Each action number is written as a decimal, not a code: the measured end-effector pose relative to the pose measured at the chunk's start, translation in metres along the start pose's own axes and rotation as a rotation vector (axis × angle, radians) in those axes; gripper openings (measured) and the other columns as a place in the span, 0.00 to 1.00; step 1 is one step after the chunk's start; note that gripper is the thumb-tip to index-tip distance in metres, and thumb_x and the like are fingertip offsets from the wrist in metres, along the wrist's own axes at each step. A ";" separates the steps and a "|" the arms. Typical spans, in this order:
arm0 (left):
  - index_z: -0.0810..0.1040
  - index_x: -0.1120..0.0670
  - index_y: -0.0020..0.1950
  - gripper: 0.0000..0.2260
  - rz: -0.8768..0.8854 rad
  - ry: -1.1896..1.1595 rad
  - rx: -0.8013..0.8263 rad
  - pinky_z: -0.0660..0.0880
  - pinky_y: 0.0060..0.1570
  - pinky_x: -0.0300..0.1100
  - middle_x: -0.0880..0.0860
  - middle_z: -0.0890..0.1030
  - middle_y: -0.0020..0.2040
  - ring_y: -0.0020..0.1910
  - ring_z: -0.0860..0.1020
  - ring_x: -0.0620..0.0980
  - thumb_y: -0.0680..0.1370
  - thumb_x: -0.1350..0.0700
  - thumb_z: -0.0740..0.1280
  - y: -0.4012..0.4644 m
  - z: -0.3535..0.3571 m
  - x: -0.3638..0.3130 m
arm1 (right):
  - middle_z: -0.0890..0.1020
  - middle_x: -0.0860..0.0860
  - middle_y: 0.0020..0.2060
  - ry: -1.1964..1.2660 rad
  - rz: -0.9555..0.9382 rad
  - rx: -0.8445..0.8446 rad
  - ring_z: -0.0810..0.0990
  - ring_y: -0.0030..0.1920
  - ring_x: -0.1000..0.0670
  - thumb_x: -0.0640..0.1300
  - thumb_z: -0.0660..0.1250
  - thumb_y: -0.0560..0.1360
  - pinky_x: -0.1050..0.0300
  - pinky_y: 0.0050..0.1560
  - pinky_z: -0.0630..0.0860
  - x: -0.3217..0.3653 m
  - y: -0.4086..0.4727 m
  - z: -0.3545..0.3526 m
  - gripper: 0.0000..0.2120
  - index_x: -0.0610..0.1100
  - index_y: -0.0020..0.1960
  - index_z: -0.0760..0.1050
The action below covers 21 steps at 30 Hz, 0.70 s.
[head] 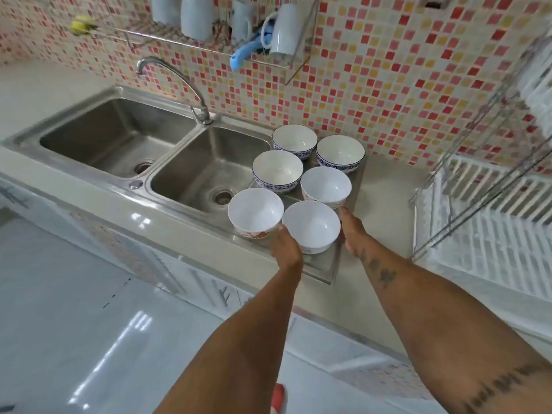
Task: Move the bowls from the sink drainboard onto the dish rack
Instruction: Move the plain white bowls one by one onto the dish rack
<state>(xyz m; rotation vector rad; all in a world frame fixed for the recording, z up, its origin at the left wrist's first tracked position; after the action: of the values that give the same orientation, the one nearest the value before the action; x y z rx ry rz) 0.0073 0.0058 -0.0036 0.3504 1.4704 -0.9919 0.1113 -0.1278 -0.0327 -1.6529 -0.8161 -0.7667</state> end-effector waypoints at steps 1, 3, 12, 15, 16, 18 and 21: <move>0.71 0.45 0.55 0.05 -0.026 0.009 -0.009 0.69 0.68 0.53 0.55 0.78 0.62 0.63 0.74 0.57 0.84 0.50 0.57 0.003 0.003 0.000 | 0.81 0.43 0.60 0.037 0.024 0.016 0.80 0.59 0.40 0.66 0.61 0.66 0.42 0.64 0.75 0.003 -0.008 0.002 0.36 0.42 0.64 0.75; 0.71 0.45 0.60 0.09 -0.082 0.001 0.020 0.68 0.69 0.56 0.57 0.77 0.66 0.65 0.74 0.59 0.83 0.46 0.55 0.011 0.011 0.010 | 0.83 0.44 0.57 0.115 0.062 0.031 0.81 0.57 0.42 0.66 0.61 0.68 0.42 0.63 0.76 0.008 -0.019 0.005 0.33 0.45 0.63 0.76; 0.69 0.53 0.71 0.21 -0.133 -0.011 0.006 0.70 0.69 0.56 0.57 0.75 0.68 0.66 0.74 0.59 0.83 0.46 0.51 0.016 0.027 0.031 | 0.78 0.41 0.63 0.140 0.120 0.027 0.77 0.62 0.40 0.50 0.59 0.79 0.46 0.63 0.75 0.013 -0.046 0.008 0.22 0.40 0.68 0.72; 0.67 0.52 0.72 0.21 -0.179 -0.004 -0.011 0.69 0.69 0.55 0.57 0.74 0.69 0.67 0.73 0.59 0.83 0.45 0.51 0.010 0.029 0.030 | 0.77 0.40 0.64 0.129 0.133 0.011 0.78 0.60 0.40 0.48 0.59 0.79 0.48 0.59 0.77 0.015 -0.050 0.003 0.22 0.39 0.69 0.70; 0.67 0.53 0.73 0.22 -0.193 -0.023 -0.024 0.69 0.70 0.56 0.57 0.73 0.69 0.67 0.73 0.60 0.83 0.45 0.51 0.005 0.031 0.027 | 0.77 0.40 0.64 0.126 0.133 0.004 0.78 0.58 0.41 0.47 0.60 0.79 0.50 0.56 0.76 0.017 -0.053 0.000 0.22 0.38 0.69 0.70; 0.69 0.55 0.72 0.23 -0.214 -0.088 -0.056 0.69 0.69 0.55 0.58 0.74 0.69 0.66 0.73 0.60 0.83 0.44 0.50 -0.008 0.036 0.018 | 0.77 0.40 0.64 0.136 0.140 -0.013 0.77 0.54 0.42 0.45 0.60 0.79 0.52 0.51 0.74 0.023 -0.061 -0.006 0.21 0.37 0.69 0.69; 0.70 0.55 0.70 0.22 -0.191 -0.216 -0.074 0.70 0.68 0.52 0.57 0.76 0.67 0.64 0.75 0.58 0.83 0.45 0.50 -0.027 0.047 -0.008 | 0.78 0.39 0.63 0.175 0.106 -0.081 0.78 0.60 0.39 0.45 0.60 0.79 0.49 0.57 0.75 0.046 -0.076 -0.011 0.21 0.35 0.68 0.71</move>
<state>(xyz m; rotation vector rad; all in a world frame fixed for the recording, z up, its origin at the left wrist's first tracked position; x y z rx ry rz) 0.0203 -0.0420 0.0198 0.0469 1.3569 -1.0879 0.0733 -0.1194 0.0472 -1.6602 -0.5768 -0.8660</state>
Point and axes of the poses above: each hand's wrist, its own y-axis towards the middle knuckle, its own z-axis out of the palm, x = y × z, the point moved 1 cm from there along y, towards the middle knuckle
